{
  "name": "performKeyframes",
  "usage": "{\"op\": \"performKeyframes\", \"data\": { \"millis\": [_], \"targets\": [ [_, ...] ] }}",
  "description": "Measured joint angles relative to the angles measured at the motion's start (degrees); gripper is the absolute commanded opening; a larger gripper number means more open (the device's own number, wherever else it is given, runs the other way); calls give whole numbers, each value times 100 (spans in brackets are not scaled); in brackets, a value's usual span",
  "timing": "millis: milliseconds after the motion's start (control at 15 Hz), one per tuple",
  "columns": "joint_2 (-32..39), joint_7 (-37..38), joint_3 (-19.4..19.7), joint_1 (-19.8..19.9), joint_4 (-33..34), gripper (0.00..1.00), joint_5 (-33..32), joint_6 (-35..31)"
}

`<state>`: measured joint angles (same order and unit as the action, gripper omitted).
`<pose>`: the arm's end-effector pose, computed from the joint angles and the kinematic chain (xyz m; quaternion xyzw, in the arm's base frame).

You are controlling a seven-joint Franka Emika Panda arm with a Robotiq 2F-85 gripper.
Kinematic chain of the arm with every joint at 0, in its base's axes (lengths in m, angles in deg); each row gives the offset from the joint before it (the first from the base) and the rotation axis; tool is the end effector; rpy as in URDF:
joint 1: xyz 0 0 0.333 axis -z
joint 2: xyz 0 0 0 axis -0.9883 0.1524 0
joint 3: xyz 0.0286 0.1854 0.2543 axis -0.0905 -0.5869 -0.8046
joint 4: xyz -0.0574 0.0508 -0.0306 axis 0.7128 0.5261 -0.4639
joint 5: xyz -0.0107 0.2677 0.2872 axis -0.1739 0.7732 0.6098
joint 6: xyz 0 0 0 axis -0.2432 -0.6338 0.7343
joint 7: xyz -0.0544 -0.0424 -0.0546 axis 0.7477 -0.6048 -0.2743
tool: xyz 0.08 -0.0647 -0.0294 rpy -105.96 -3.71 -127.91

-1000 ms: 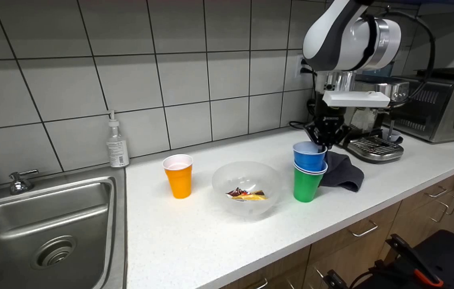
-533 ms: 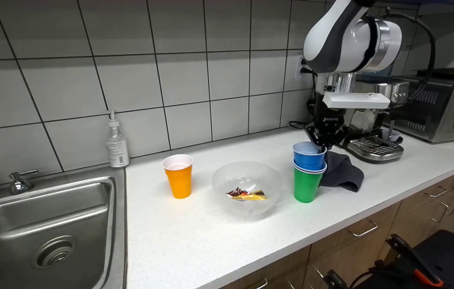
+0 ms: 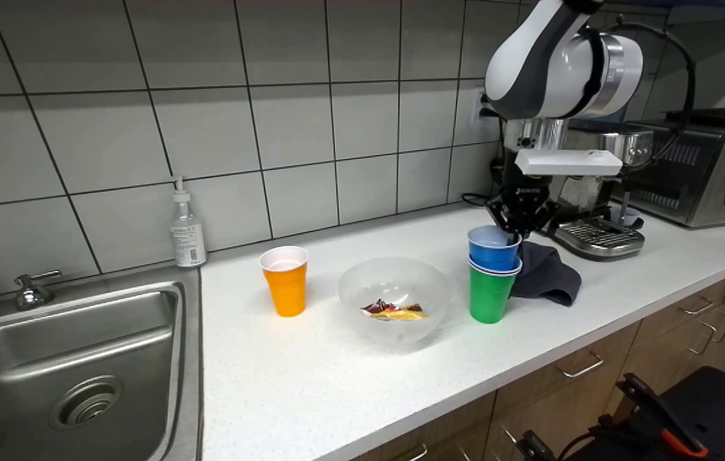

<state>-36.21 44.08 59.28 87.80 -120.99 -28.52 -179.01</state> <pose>0.4464 -0.1150 0.2789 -0.9879 0.1497 0.0327 0.0236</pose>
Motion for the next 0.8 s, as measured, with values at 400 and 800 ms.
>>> {"op": "performKeyframes", "data": {
  "millis": [400,800],
  "targets": [
    [0,34,0,0,-50,1,-67,-48],
    [0,79,0,0,-78,36,-109,-61]
  ]
}}
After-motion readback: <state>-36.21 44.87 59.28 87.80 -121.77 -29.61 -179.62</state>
